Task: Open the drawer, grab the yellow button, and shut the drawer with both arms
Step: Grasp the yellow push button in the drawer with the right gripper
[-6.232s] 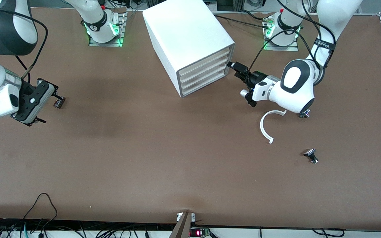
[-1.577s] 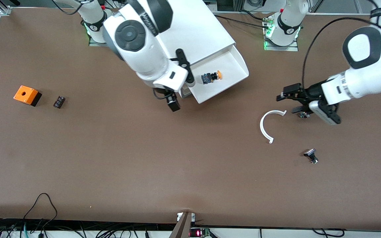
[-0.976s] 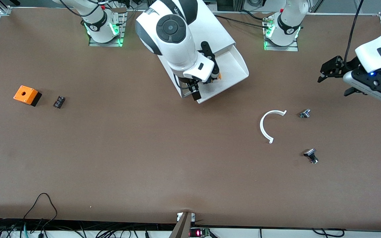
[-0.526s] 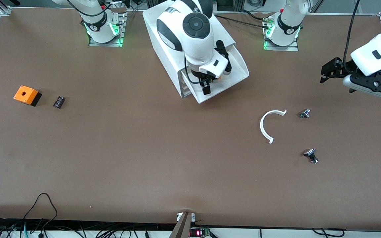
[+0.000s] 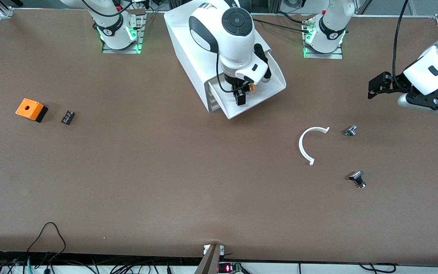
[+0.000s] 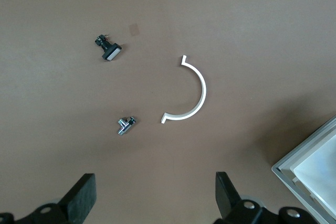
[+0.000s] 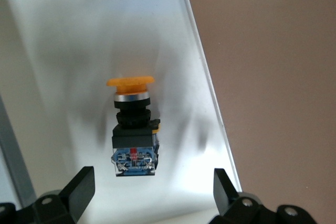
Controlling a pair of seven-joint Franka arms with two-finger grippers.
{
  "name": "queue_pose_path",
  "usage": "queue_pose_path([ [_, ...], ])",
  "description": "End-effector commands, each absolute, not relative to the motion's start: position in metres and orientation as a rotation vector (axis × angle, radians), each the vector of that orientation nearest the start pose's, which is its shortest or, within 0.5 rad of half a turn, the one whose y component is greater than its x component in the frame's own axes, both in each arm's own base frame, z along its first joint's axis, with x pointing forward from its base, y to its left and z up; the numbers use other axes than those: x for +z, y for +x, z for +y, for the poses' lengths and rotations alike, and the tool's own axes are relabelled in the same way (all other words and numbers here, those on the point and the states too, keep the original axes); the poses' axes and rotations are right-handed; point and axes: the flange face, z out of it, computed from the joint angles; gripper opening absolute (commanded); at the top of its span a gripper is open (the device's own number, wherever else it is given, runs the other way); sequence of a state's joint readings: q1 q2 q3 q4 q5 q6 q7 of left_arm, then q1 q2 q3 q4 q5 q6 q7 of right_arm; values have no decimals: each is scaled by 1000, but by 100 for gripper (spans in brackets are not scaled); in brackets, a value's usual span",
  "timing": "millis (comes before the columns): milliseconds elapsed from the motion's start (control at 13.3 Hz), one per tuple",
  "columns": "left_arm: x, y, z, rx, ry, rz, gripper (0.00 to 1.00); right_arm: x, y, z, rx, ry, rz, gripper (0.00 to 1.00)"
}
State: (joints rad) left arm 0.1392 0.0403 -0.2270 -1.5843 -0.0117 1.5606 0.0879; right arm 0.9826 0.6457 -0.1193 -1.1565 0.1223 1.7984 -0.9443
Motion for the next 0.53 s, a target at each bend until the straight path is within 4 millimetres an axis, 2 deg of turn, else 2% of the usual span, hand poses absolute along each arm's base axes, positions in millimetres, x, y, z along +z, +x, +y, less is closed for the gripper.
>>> queue_pose_path([
  [0, 596, 562, -45, 113, -3121, 267, 100, 405, 445, 594, -35, 2020, 2434, 100],
  [150, 597, 562, -46, 111, -3123, 267, 100, 392, 444, 597, -57, 2014, 2432, 100],
  [451, 598, 563, -45, 106, -3126, 260, 100, 391, 443, 600, -33, 2034, 2417, 100],
])
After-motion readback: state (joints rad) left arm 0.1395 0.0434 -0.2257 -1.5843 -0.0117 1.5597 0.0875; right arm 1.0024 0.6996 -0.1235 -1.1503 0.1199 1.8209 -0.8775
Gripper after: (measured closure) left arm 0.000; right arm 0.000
